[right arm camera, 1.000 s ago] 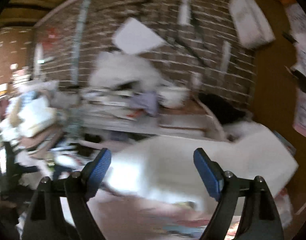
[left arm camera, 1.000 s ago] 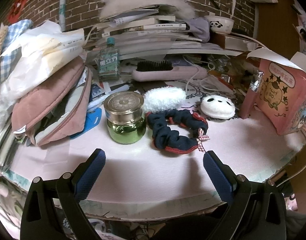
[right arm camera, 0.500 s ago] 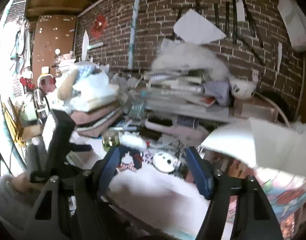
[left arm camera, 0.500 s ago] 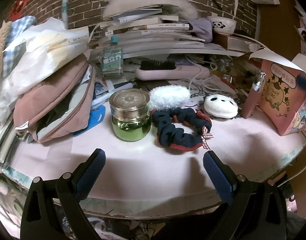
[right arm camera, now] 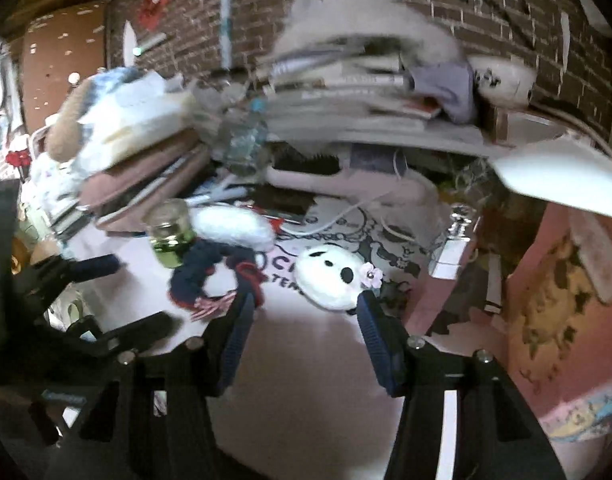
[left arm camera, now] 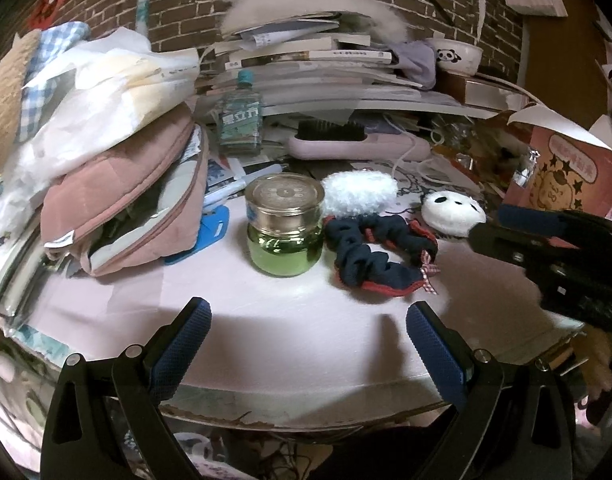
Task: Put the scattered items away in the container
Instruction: 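Move the right gripper to the white panda plush, then close the right gripper on the white panda plush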
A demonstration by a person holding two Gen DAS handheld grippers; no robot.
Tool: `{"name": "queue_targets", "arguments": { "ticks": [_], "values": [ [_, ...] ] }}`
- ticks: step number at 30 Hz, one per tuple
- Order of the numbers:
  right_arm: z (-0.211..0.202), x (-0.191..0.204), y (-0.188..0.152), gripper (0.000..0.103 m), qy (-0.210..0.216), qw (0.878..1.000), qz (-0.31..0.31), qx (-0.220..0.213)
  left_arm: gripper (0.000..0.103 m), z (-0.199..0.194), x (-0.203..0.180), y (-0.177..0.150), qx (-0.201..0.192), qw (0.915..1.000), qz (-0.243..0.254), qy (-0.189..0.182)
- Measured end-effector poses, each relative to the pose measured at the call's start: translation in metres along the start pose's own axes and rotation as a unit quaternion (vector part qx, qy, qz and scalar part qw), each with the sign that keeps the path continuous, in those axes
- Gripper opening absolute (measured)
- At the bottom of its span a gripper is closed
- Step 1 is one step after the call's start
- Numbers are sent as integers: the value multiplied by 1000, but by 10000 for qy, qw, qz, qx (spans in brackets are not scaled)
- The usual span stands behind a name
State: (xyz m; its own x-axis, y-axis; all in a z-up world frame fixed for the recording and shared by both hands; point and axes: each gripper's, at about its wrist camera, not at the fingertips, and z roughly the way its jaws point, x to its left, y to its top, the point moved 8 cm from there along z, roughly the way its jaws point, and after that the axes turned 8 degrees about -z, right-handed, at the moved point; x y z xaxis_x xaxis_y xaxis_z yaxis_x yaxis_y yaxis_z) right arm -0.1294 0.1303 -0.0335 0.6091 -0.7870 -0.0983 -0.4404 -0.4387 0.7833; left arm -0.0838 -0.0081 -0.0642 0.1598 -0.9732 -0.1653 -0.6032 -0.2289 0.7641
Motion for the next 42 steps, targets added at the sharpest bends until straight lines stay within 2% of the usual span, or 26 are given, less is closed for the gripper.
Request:
{"name": "queue_targets", "arguments": {
  "ticks": [7, 19, 21, 24, 27, 33, 35, 37, 39, 40, 42],
  "values": [
    [31, -14, 4, 51, -258, 9987, 45, 435, 98, 3, 2, 0, 3, 10000, -1, -52],
    [47, -12, 11, 51, -318, 9981, -143, 501, 98, 5, 1, 0, 9, 10000, 14, -54],
    [47, -11, 10, 32, -314, 9981, -190, 487, 98, 5, 1, -1, 7, 10000, 5, -50],
    [48, -10, 7, 18, -218, 9981, -195, 541, 98, 6, 2, 0, 4, 10000, 0, -51],
    [47, -9, 4, 13, -184, 9981, -236, 546, 98, 7, 2, 0, 5, 10000, -1, -51],
    [38, 0, 1, 13, -29, 9983, -369, 449, 98, 7, 3, 1, -3, 10000, -11, -58],
    [34, 1, 1, 13, -157, 9982, -395, 434, 98, 7, 4, 2, -8, 10000, -21, -73],
    [30, -2, 6, 27, -421, 9976, -437, 325, 98, 8, 5, 2, -14, 10000, -25, -86],
    [25, -3, 14, 81, -631, 9965, -512, 173, 98, 8, 6, 3, -24, 9999, -36, -100],
    [23, -1, 18, 85, -654, 9964, -538, 105, 98, 8, 7, 3, -33, 9999, -50, -112],
    [23, 3, 25, 84, -662, 9957, -638, 65, 98, 8, 9, 4, -56, 9999, -81, -135]
  ]
}}
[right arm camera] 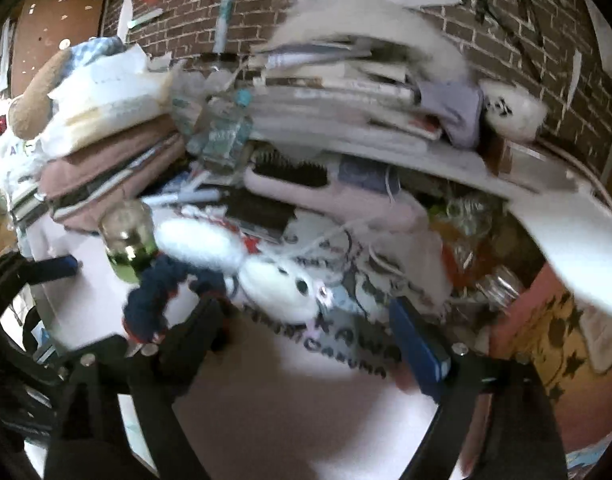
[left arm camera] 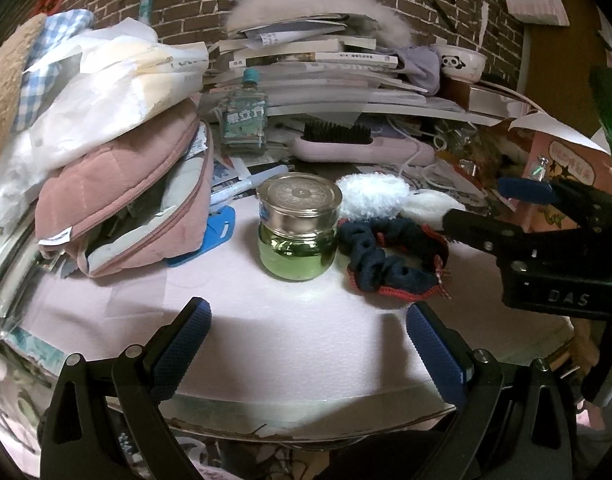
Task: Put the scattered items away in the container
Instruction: 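Close the right gripper on the white panda plush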
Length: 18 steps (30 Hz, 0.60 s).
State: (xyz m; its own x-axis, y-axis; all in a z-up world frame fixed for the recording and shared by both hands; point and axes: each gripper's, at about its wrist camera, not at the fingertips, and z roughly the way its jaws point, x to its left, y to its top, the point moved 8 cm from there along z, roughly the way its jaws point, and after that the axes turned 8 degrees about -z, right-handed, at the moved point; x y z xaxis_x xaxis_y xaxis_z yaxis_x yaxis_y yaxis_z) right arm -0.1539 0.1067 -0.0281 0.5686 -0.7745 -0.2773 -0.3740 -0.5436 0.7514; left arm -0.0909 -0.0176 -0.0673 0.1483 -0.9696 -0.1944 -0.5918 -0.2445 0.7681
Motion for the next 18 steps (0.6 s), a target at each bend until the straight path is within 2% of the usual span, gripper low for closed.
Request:
{"name": "queue_targets", "arguments": {
  "ticks": [7, 14, 17, 18],
  "values": [
    [26, 9, 16, 84, -116, 9990, -221, 371, 98, -4, 12, 2, -103, 9998, -124, -94],
    [52, 2, 12, 83, -50, 9972, 55, 749, 98, -4, 16, 4, -154, 9997, -116, -153],
    [60, 1, 6, 60, 135, 9955, 184, 925, 98, -3, 15, 4, -161, 9997, -110, -171],
    [60, 1, 6, 58, 173, 9957, 259, 878, 98, -2, 15, 5, -164, 9997, -108, -173]
  ]
}}
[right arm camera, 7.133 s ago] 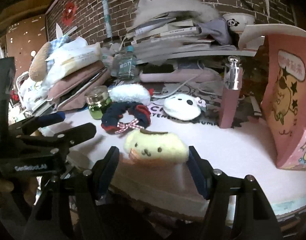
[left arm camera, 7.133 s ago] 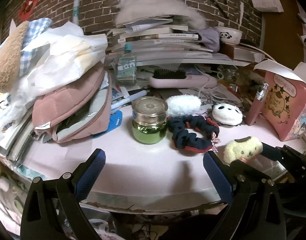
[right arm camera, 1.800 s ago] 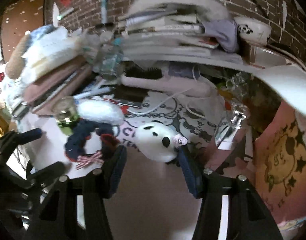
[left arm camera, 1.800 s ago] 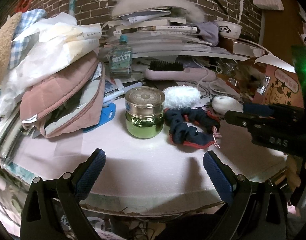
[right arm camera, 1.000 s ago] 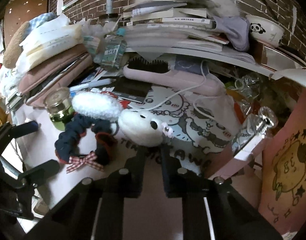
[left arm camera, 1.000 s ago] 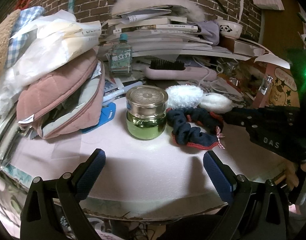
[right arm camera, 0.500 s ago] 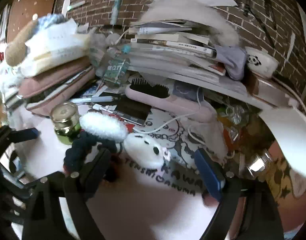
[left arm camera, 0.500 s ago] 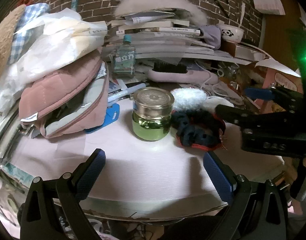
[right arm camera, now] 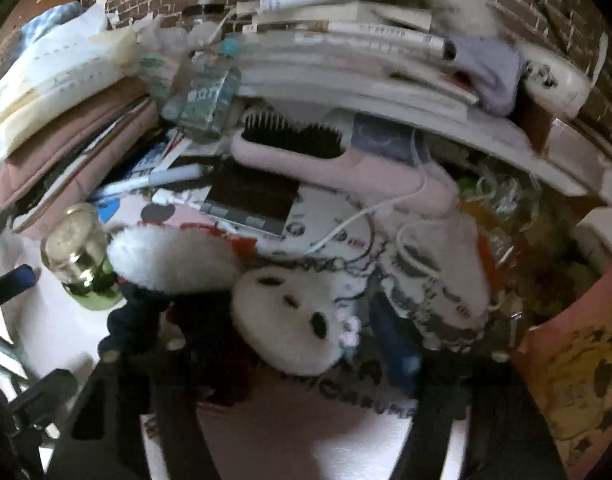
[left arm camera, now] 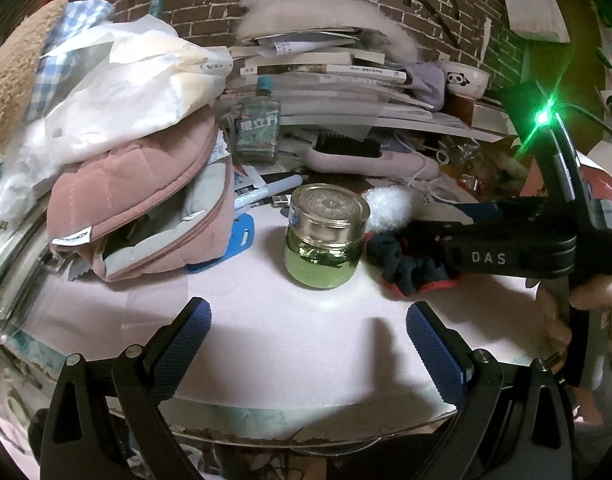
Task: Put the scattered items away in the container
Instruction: 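Close the right gripper on the white panda plush, then carry the panda plush into the white box and release it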
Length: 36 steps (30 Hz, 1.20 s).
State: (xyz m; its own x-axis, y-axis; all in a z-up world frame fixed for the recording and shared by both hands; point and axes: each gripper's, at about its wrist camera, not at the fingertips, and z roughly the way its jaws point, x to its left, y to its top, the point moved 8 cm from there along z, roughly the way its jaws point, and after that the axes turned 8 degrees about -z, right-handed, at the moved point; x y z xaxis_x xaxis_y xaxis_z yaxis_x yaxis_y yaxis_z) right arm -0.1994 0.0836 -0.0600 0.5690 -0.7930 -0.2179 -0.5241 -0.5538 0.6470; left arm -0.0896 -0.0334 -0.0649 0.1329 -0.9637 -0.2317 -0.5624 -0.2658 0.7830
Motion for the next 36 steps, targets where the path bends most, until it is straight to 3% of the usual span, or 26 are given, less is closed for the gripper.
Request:
{"name": "queue_targets", "arguments": {
  "ticks": [2, 10, 19, 24, 36],
  "values": [
    [0, 3, 0, 48, 63, 10000, 1, -8, 98, 0, -1, 1, -9, 10000, 5, 3],
    [-9, 8, -3, 34, 158, 9996, -5, -220, 98, 0, -1, 2, -14, 10000, 16, -3],
    [-36, 2, 2, 33, 13, 9985, -27, -544, 98, 0, -8, 4, -8, 10000, 27, -41],
    [-46, 4, -3, 33, 147, 9982, 23, -584, 98, -1, -16, 2, 23, 9999, 81, -76],
    [-128, 2, 15, 33, 413, 9911, -20, -1268, 98, -3, -35, 6, 37, 9997, 209, -139]
  ]
}}
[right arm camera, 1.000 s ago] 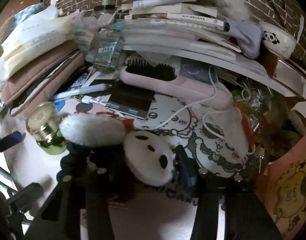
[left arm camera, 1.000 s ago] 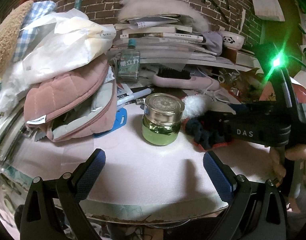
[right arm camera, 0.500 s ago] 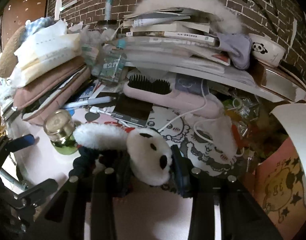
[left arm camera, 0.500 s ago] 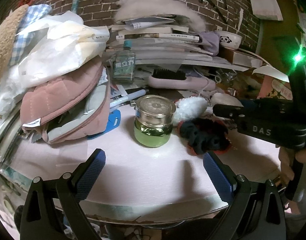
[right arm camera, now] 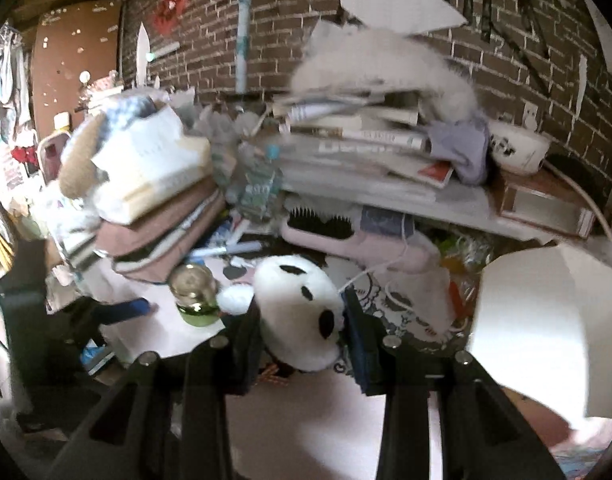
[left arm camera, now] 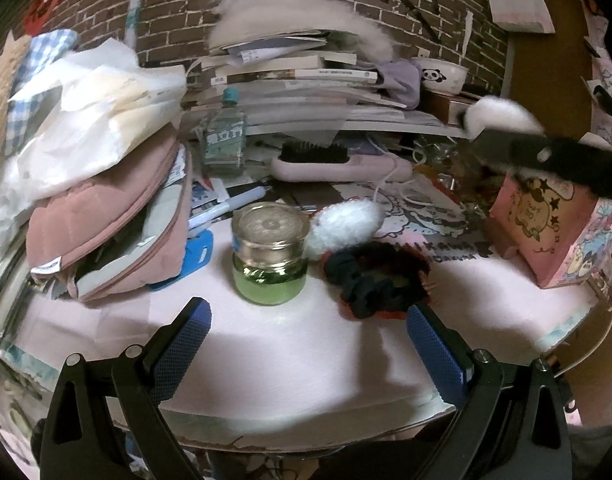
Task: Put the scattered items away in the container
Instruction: 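Carry the panda plush into the white box and release it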
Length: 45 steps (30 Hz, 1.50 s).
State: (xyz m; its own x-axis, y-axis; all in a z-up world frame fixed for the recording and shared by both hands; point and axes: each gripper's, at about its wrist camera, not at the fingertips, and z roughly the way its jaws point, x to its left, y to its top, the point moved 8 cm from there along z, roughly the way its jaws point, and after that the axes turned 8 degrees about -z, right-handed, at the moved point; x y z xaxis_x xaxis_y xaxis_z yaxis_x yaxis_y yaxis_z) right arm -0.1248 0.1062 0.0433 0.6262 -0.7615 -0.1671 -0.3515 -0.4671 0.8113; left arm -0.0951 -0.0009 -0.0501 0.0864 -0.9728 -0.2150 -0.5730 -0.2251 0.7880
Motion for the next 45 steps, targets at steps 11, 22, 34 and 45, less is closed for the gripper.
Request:
{"name": "queue_targets", "arguments": {
  "ticks": [11, 22, 34, 45],
  "values": [
    [-64, -64, 12, 33, -706, 9964, 228, -399, 98, 0, -18, 5, 23, 9998, 172, -27],
    [-101, -168, -14, 33, -1740, 9810, 826, -244, 98, 5, -35, 5, 90, 9994, 317, -40],
    [-86, -209, -51, 38, -1988, 9730, 1058, 507, 98, 10, -42, 3, 175, 9990, 402, -1],
    [-85, -206, -54, 72, -2135, 9710, 920, 555, 98, 14, -45, 0, 233, 9987, 445, -2]
  ]
}}
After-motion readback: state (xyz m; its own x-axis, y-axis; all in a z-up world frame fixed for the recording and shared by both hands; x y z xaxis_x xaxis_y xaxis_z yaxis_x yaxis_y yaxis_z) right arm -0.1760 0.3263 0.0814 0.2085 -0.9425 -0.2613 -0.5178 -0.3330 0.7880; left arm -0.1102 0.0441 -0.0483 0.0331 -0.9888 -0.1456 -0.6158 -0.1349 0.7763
